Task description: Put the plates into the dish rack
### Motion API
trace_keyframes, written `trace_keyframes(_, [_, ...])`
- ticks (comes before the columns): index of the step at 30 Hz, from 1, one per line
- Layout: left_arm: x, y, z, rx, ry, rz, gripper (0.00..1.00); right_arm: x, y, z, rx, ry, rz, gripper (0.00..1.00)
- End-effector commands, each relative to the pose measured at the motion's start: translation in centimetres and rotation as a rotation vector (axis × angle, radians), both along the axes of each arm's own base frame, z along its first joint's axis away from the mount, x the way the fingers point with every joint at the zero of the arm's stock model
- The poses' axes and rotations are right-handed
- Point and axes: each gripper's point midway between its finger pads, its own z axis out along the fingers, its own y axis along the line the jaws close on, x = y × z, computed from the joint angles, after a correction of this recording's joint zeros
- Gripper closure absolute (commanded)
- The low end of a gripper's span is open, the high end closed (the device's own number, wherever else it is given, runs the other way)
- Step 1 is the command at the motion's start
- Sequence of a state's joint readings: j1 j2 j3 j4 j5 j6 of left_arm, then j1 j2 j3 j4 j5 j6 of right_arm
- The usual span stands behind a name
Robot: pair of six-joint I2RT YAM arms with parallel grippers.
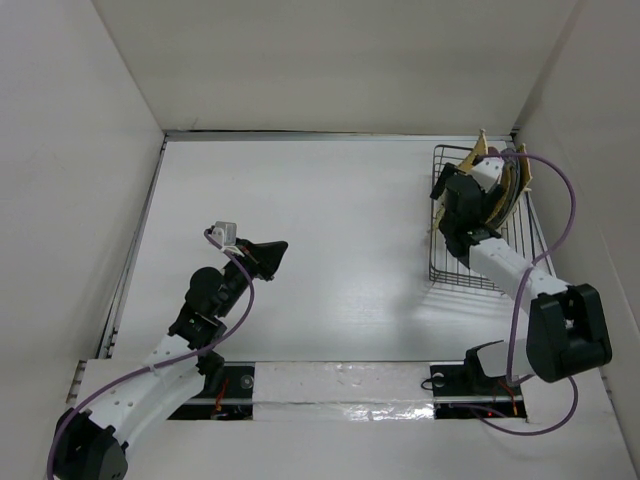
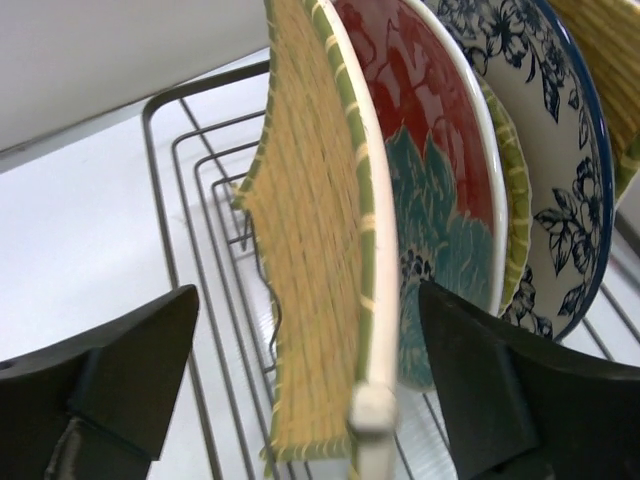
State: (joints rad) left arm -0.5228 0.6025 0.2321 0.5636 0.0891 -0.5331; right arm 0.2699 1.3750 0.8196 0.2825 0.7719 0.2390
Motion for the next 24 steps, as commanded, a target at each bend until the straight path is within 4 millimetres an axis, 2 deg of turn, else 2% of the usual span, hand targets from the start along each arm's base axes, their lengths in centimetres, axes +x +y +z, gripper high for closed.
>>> trace_keyframes(1, [-0.1,0.0,3.9,-0.048,-0.093,-0.001,0.97,-0.8,1.2,2.4,0.107,-0.086,0.045,0.00])
trace_keyframes(3, [0.0,0.0,3.9,-0.046,-0.092,0.002,0.96,-1.1,1.8,2.9,0.131,-0.088,0.082,0.00])
trace_keyframes(5, [0.0,0.0,3.8,-0.044,-0.090,0.004,0.96,-1.7,2.3,4.5,0.157,-0.110,0.124,0.00])
trace_keyframes(6, [0.0,0.0,3.7,-0.042,-0.088,0.004,0.96,-1.7,2.6,4.4,0.163,-0.101,0.137,0.00])
trace_keyframes(7, [0.1,0.0,3.7,-0.042,-0.090,0.005,0.95,-2.1,2.6,5.3,0.173,-0.119,0.148,0.00])
trace_keyframes(10, [0.2,0.1,3.6,-0.036,-0.086,0.015,0.94,-2.9,3.2,6.2,0.207,-0.135,0.186,0.00])
trace_keyframes(14, [0.3,0.4,3.6,-0.032,-0.099,0.029,0.88,-4.9,3.4,9.1,0.239,-0.209,0.239,0.00])
trace_keyframes(17, [0.3,0.6,3.6,-0.026,-0.108,0.038,0.81,-6.1,3.9,10.2,0.253,-0.233,0.288,0.00])
trace_keyframes(18, [0.4,0.6,3.5,-0.024,-0.106,0.041,0.80,-7.0,4.5,11.5,0.268,-0.266,0.341,0.00])
trace_keyframes(20, [0.6,0.6,3.4,-0.019,-0.104,0.044,0.75,-7.9,5.7,12.3,0.283,-0.298,0.423,0.00])
trace_keyframes(22, [0.6,0.5,3.6,-0.023,-0.105,0.044,0.68,-9.6,8.7,13.9,0.311,-0.341,0.613,0.05])
trace_keyframes(23, [0.6,0.5,3.7,-0.028,-0.102,0.042,0.66,-10.1,9.6,14.3,0.316,-0.360,0.677,0.15])
trace_keyframes(24, [0.6,0.5,4.1,-0.035,-0.104,0.041,0.61,-11.2,11.8,14.6,0.325,-0.359,0.809,0.23])
